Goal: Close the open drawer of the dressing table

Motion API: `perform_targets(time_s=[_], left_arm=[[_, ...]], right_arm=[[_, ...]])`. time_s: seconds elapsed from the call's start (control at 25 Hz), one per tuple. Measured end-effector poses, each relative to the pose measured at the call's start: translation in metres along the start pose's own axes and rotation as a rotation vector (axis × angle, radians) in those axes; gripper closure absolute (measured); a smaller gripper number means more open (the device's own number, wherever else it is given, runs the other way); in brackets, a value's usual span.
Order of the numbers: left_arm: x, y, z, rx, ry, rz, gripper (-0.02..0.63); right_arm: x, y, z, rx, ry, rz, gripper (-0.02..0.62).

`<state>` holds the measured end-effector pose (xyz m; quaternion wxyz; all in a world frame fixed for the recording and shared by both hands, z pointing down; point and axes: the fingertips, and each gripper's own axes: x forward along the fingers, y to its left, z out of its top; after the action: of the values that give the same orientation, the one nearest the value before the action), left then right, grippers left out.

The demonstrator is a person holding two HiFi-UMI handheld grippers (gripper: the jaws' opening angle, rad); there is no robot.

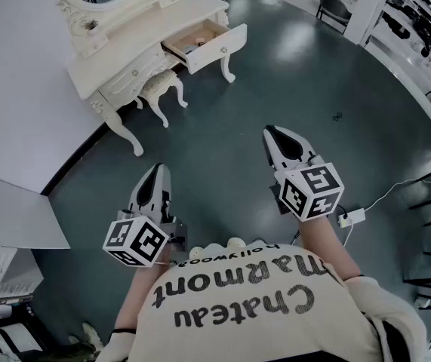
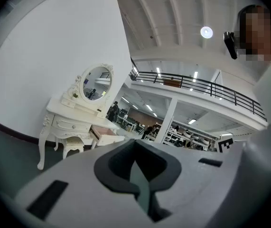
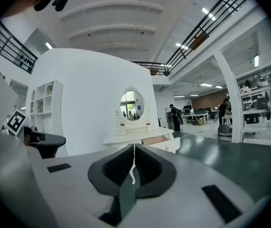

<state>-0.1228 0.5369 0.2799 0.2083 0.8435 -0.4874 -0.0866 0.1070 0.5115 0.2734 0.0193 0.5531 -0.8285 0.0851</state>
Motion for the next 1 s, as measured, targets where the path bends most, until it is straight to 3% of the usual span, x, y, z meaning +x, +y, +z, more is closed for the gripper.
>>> perform_targets(time_s=[0.24,0.6,1.0], left_arm=[[0.0,0.003,0.006,0.001,-0.009,0.003,0.598],[-0.002,0.015,-0.014,-0.03,0.021,0.021,0.598],[0.045,0.037,-0.01,-0.054,0.045,-0.016,0.598]], right_arm=[[-0.001,0.001,0.001,0.015,0.006,0.004,0.565],[0.003,-0.02,-0.016,0.122,0.008,-0.002,0.564],[0.043,-0.034,-0.04,0.118,0.124,-0.026,0.563]])
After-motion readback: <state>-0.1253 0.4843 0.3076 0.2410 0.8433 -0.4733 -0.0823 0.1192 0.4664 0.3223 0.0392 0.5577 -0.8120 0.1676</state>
